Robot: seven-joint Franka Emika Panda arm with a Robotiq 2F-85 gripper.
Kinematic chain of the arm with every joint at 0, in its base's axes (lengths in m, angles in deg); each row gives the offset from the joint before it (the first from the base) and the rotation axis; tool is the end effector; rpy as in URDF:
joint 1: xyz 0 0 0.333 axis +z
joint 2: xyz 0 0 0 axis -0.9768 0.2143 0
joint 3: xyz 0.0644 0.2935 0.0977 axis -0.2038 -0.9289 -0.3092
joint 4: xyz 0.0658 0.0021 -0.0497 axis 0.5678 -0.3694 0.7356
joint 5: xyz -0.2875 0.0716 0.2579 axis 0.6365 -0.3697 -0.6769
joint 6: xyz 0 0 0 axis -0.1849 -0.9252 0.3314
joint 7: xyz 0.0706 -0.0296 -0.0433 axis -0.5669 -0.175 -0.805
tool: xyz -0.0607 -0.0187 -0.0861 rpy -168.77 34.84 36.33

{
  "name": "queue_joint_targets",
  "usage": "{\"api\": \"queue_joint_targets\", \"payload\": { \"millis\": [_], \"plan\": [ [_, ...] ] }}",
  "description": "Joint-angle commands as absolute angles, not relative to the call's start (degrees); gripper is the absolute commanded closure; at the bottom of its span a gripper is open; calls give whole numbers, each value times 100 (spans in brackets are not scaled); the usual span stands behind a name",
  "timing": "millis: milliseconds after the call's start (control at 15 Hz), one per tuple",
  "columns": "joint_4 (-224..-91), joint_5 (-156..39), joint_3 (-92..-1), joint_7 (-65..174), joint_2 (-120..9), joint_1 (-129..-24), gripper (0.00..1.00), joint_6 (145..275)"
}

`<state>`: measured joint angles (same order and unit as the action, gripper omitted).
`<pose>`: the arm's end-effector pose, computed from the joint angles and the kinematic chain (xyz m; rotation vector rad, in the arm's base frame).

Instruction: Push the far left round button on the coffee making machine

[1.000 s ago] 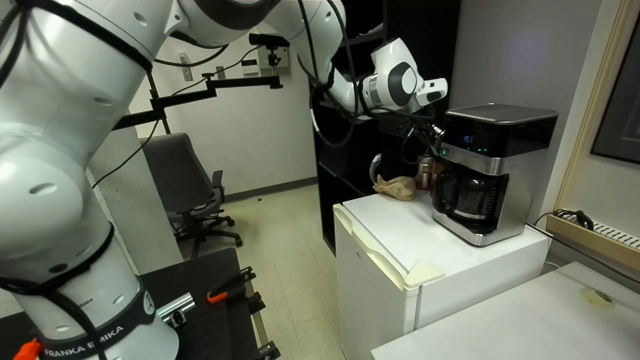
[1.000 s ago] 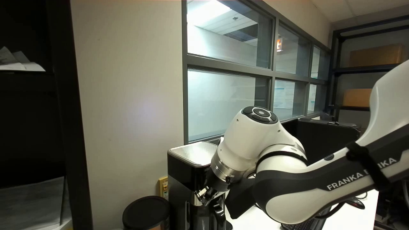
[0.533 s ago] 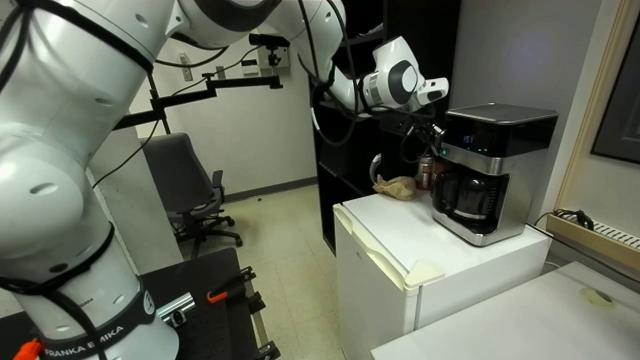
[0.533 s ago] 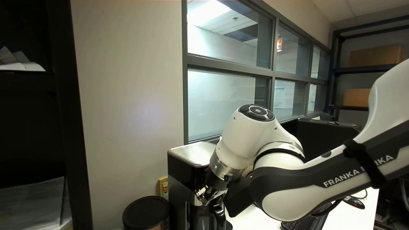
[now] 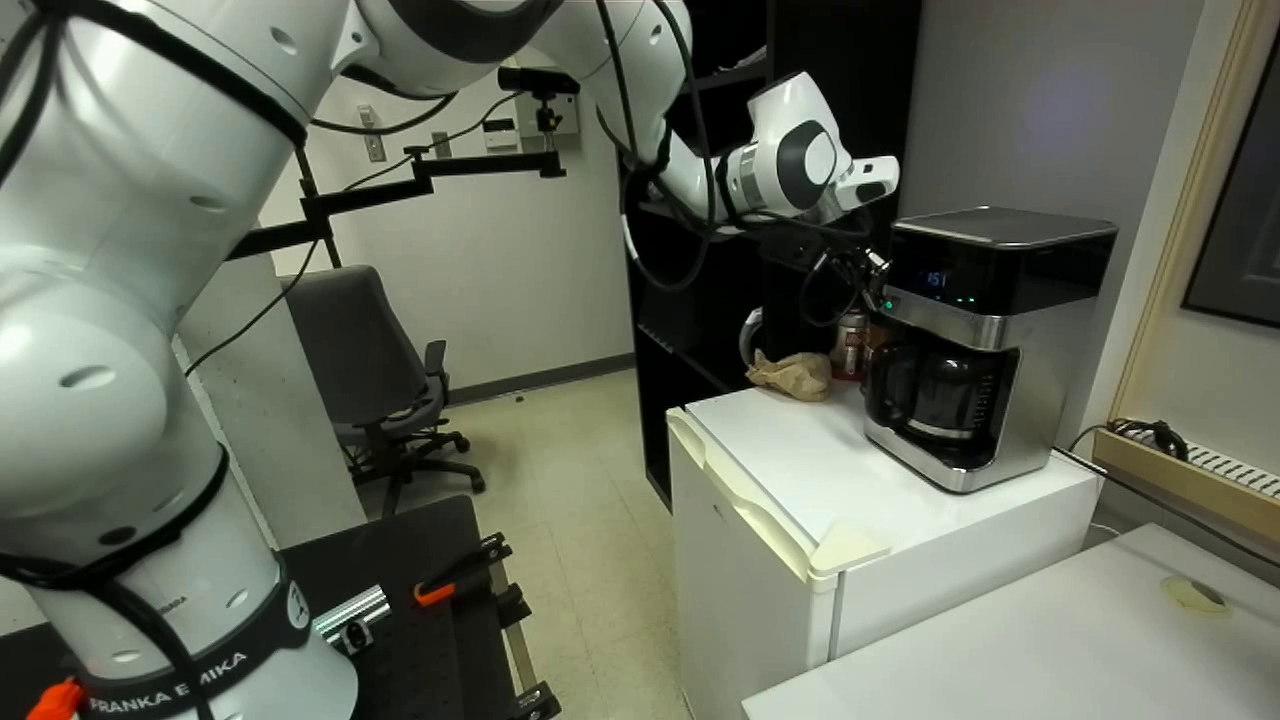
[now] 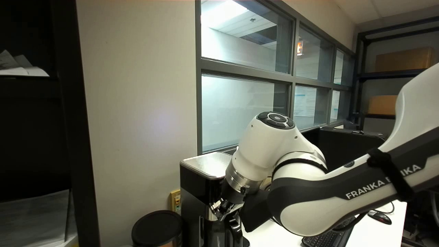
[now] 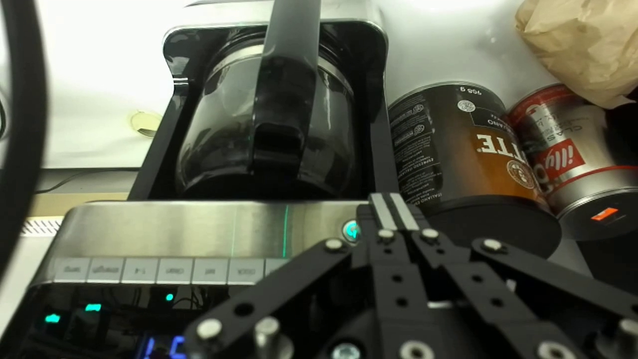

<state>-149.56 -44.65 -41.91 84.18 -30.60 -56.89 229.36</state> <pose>0.7326 0.1911 0.3056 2.9566 -0.1508 0.8379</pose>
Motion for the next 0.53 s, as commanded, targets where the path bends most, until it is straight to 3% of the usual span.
{"api": "queue_joint_targets", "payload": {
  "millis": [0, 467],
  "plan": [
    [-14985, -4537, -4014, 8400, -3098, -5694, 100, 23017],
    [-15240, -4647, -4000, 8393, -3253, -5724, 100, 23160]
  ]
}}
